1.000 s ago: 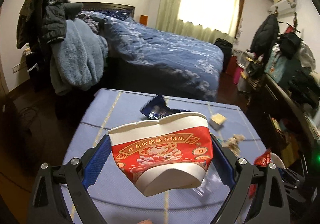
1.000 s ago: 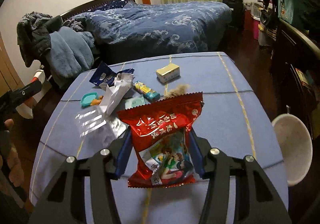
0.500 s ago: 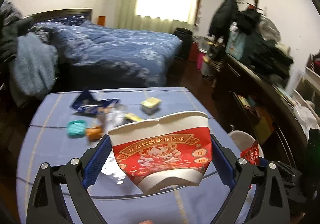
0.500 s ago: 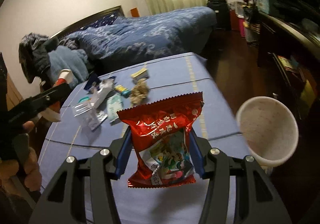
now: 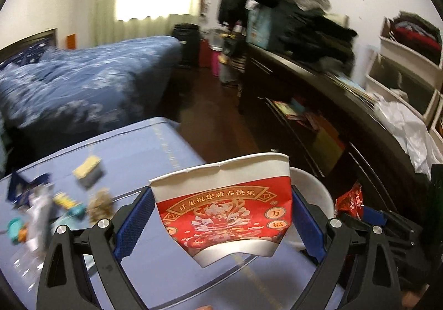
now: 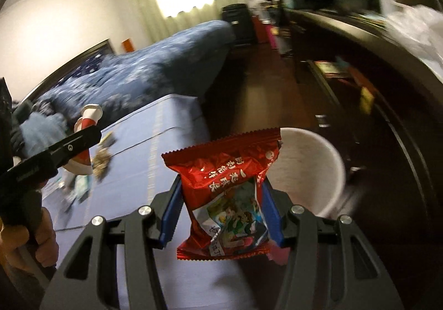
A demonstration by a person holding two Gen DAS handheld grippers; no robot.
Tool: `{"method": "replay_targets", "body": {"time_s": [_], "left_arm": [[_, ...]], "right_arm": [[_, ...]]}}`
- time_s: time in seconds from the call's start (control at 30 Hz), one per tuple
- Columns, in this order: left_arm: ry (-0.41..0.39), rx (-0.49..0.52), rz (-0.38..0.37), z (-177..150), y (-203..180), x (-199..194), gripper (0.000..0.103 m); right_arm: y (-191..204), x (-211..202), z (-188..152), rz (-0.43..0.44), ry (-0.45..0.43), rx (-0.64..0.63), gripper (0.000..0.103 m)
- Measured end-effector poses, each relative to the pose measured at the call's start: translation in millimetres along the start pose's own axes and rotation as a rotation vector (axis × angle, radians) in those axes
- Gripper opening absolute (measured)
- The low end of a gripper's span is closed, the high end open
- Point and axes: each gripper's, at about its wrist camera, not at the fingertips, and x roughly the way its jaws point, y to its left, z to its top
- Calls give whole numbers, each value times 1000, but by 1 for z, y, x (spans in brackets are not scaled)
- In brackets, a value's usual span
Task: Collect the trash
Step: 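Carry cup and snack bag to the white wastebasket and open both tools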
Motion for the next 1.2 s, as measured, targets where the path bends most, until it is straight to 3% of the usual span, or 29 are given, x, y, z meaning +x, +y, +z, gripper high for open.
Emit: {"method": "replay_targets", "body": {"time_s": [0.33,0.63,0.8,0.9,1.0,1.2], "left_arm": [[139,64,-94,22,-67,92,94],[320,17,-69,16,-90,176,94],[361,-10,-50,14,-88,187,88],[378,-19,-51,14,-87,193,89],[388,-27,-62,17,-80,198,92],[364,-40,-86,23,-72,192,96]], "right_arm": [[-64,33,11,-86,-14,82,53],[-87,98,1,-83,61,93,53],[-91,114,0,-90,84,92,55],[-91,116,1,-96,88,94,63],[-89,115,3,-99,85,90,65],[-85,113,3,-126,80,65,76]]}}
